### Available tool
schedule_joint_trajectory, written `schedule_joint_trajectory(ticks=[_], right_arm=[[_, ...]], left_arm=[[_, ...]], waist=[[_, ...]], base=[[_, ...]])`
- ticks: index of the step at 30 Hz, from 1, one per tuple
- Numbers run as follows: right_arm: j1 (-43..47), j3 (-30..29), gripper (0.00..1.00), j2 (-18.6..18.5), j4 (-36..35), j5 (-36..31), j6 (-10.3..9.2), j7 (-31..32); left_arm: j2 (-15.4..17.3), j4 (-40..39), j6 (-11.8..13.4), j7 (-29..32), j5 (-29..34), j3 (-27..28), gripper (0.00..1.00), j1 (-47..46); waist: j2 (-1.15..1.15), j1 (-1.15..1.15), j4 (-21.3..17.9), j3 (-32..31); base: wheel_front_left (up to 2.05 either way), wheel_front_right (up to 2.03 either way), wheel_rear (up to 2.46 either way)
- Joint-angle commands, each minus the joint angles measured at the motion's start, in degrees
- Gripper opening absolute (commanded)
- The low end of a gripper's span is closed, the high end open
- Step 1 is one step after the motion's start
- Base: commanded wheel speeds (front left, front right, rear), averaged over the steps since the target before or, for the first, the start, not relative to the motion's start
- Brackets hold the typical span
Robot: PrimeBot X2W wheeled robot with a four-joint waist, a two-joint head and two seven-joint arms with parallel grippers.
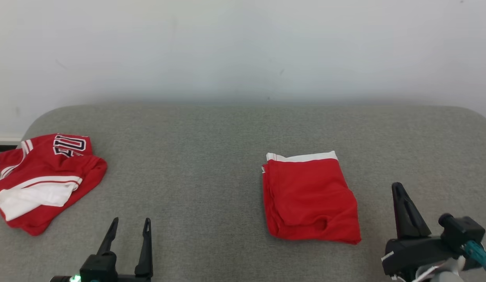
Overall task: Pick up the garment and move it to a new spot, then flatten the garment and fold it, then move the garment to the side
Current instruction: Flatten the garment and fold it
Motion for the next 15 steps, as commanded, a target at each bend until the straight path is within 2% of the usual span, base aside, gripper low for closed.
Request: schedule_joint_trajectory(ticks=[1,4,5,6,7,8,15], right_arm=[[1.94,-1.22,0.0,0.84,-1.49,-1.03,-0.13,-0.05],[5.04,-4.55,0.0,1.6,-5.07,-3.86,-0.13,-0.06],[6.22,-5.82,0.32,2.51,-6.05,-4.48,-0.13,-0.05],[7.32,-6.84,0.47,3.24,-6.98,-5.17,-0.12,-0.05],[8.27,-7.64,0.97,3.72,-7.91,-6.22,-0.12,-0.05],[9.15,-8.39,1.0,4.22,-8.75,-6.95,-0.13,-0.06],[14.38,-11.57,1.0,6.98,-12.01,-10.55,-0.13,-0.06]], left_arm=[[0.28,-0.35,0.3,-0.19,0.49,0.45,1.0,0.68],[0.6,-0.81,0.67,-0.19,0.85,0.87,1.0,1.1],[0.71,-1.04,0.84,-0.19,0.85,0.97,1.0,1.19],[0.82,-1.2,0.92,-0.19,0.94,1.09,1.0,1.27],[0.84,-1.39,1.31,-0.19,1.13,1.18,1.0,1.38],[0.91,-1.56,1.61,-0.19,1.59,1.23,1.0,1.57],[1.81,-2.51,2.04,-0.19,2.33,1.26,1.0,3.54]], waist=[[0.0,0.0,-1.7,-0.13],[0.0,0.0,-2.51,-0.37],[0.0,0.0,-2.7,-0.47],[0.0,0.0,-2.83,-0.57],[0.0,0.0,-2.91,-0.7],[0.0,0.0,-2.93,-0.86],[0.0,0.0,-2.67,-2.07]], base=[[0.0,0.0,0.0],[0.0,0.0,0.0],[0.0,0.0,0.0],[0.0,0.0,0.0],[0.0,0.0,0.0],[0.0,0.0,0.0],[0.0,0.0,0.0]])
